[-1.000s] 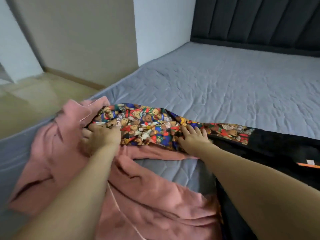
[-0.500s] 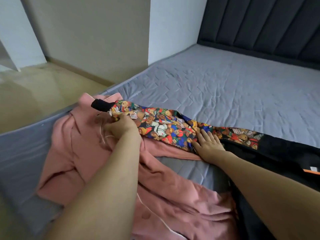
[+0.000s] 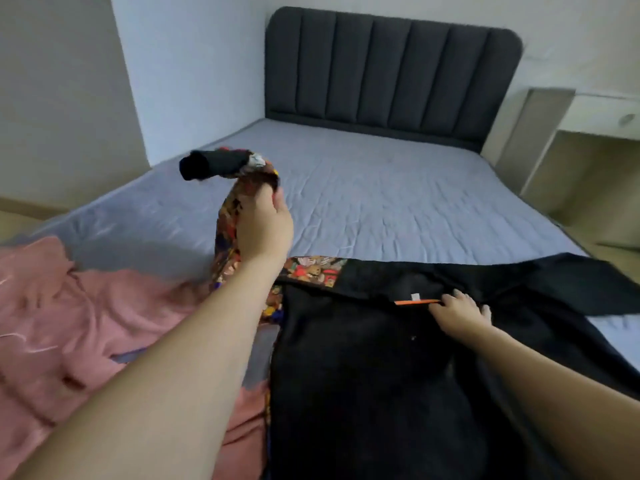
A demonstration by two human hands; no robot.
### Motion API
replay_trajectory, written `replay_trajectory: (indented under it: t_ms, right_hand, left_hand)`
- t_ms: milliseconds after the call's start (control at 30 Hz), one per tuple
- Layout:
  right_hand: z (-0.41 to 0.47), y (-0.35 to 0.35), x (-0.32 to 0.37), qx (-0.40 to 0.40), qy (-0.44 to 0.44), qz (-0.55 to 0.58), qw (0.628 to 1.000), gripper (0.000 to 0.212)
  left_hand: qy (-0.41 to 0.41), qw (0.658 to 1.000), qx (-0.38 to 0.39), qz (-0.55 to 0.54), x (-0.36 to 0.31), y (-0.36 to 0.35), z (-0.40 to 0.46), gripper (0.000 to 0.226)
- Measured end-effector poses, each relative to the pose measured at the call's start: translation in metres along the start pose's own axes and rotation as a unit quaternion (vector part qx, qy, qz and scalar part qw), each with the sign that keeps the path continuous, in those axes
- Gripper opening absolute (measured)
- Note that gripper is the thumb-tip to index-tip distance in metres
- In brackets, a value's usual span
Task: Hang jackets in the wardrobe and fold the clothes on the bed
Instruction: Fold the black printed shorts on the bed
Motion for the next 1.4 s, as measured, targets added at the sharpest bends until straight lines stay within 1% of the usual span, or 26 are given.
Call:
replay_trajectory:
  t_ms: [100, 133, 200, 233, 267, 300, 333, 367, 400, 467, 533, 600, 667, 733, 800, 833, 867, 900, 967, 1000, 1067, 1133, 1167, 1233, 1300, 1400]
  right_hand:
    - [-0.005, 0.000, -0.075, 0.021, -0.016, 0.010, 1.000, 0.059]
    - [-0.003, 0.002, -0.095, 0.014, -0.024, 0.039, 0.999, 0.061]
    - [0.004, 0.007, -0.129, -0.013, -0.044, 0.165, 0.985, 0.055]
    - [0.008, 0.010, -0.143, -0.036, -0.056, 0.253, 0.965, 0.048]
    - [0.012, 0.014, -0.154, -0.060, -0.073, 0.347, 0.933, 0.043]
    - [0.016, 0.019, -0.163, -0.079, -0.097, 0.432, 0.893, 0.044]
    - [0.020, 0.025, -0.169, -0.086, -0.119, 0.499, 0.854, 0.051]
    - [0.025, 0.031, -0.175, -0.079, -0.135, 0.537, 0.829, 0.061]
    - [0.030, 0.037, -0.179, -0.066, -0.138, 0.558, 0.815, 0.069]
    - [0.041, 0.047, -0.181, -0.038, -0.122, 0.569, 0.813, 0.078]
    - [0.049, 0.042, -0.179, -0.009, -0.093, 0.529, 0.843, 0.074]
    - [0.058, 0.026, -0.177, -0.010, -0.069, 0.448, 0.891, 0.055]
    - [0.069, 0.013, -0.177, -0.066, -0.060, 0.381, 0.920, 0.034]
    - [0.071, 0.011, -0.178, -0.154, -0.043, 0.376, 0.913, 0.026]
    - [0.070, 0.010, -0.179, -0.232, -0.021, 0.372, 0.899, 0.036]
    - [0.068, 0.006, -0.178, -0.256, -0.008, 0.342, 0.904, 0.045]
    - [0.062, 0.003, -0.175, -0.276, 0.008, 0.286, 0.917, 0.055]
    - [0.055, 0.000, -0.170, -0.306, 0.034, 0.209, 0.928, 0.065]
    - [0.047, -0.004, -0.160, -0.359, 0.131, 0.080, 0.921, 0.073]
    - [0.047, -0.005, -0.156, -0.355, 0.179, 0.041, 0.916, 0.068]
    - [0.052, -0.010, -0.152, -0.274, 0.217, 0.016, 0.937, 0.050]
    - [0.063, -0.016, -0.153, -0.151, 0.190, 0.069, 0.968, 0.046]
    - [0.068, -0.019, -0.154, -0.125, 0.173, 0.084, 0.973, 0.047]
    - [0.071, -0.021, -0.150, -0.128, 0.160, 0.064, 0.977, 0.043]
    - [0.068, -0.022, -0.146, -0.141, 0.156, 0.007, 0.978, 0.035]
    - [0.064, -0.023, -0.134, -0.153, 0.147, -0.088, 0.973, 0.038]
  left_hand:
    - [-0.063, 0.995, 0.077, 0.021, -0.067, -0.080, -0.057, 0.028]
    - [-0.082, 0.990, 0.114, 0.021, -0.085, -0.109, -0.080, 0.028]
    - [-0.124, 0.962, 0.238, 0.053, -0.101, -0.172, -0.128, 0.031]
    - [-0.139, 0.931, 0.322, 0.101, -0.101, -0.202, -0.154, 0.035]
    - [-0.149, 0.888, 0.404, 0.164, -0.096, -0.229, -0.180, 0.039]
    - [-0.153, 0.838, 0.470, 0.231, -0.088, -0.250, -0.203, 0.043]
    - [-0.158, 0.797, 0.508, 0.286, -0.082, -0.265, -0.220, 0.047]
    - [-0.172, 0.780, 0.513, 0.314, -0.081, -0.274, -0.232, 0.050]
    - [-0.194, 0.781, 0.502, 0.317, -0.084, -0.278, -0.238, 0.052]
    - [-0.218, 0.800, 0.481, 0.285, -0.097, -0.281, -0.238, 0.053]
    - [-0.216, 0.798, 0.494, 0.269, -0.102, -0.286, -0.237, 0.050]
    - [-0.201, 0.783, 0.528, 0.260, -0.100, -0.287, -0.240, 0.049]
    - [-0.180, 0.771, 0.554, 0.258, -0.096, -0.287, -0.234, 0.051]
    - [-0.173, 0.787, 0.528, 0.268, -0.091, -0.284, -0.210, 0.055]
    - [-0.143, 0.827, 0.455, 0.298, -0.076, -0.275, -0.179, 0.057]
    - [-0.098, 0.838, 0.424, 0.328, -0.061, -0.268, -0.167, 0.056]
    - [-0.048, 0.835, 0.407, 0.368, -0.043, -0.258, -0.160, 0.056]
    - [-0.015, 0.816, 0.406, 0.410, -0.027, -0.249, -0.161, 0.059]
    - [-0.002, 0.785, 0.421, 0.455, -0.006, -0.239, -0.171, 0.064]
    - [-0.004, 0.781, 0.429, 0.453, -0.004, -0.241, -0.170, 0.065]
    - [-0.008, 0.778, 0.444, 0.444, -0.010, -0.242, -0.157, 0.064]
    - [-0.012, 0.783, 0.418, 0.461, -0.008, -0.228, -0.135, 0.065]
    - [-0.006, 0.791, 0.393, 0.469, 0.003, -0.217, -0.126, 0.066]
    - [0.023, 0.810, 0.360, 0.462, 0.033, -0.194, -0.119, 0.069]
    - [0.033, 0.827, 0.348, 0.440, 0.053, -0.179, -0.126, 0.071]
    - [0.062, 0.816, 0.351, 0.455, 0.052, -0.185, -0.122, 0.071]
Point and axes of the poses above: each hand's wrist, its own z-axis towards the middle knuckle, its own y-axis out of the back of the hand, x = y × z, the point moved 3 cm from there along z, towards the middle knuckle, and after that the axes turned 3 degrees about y, right-handed, at the moved point
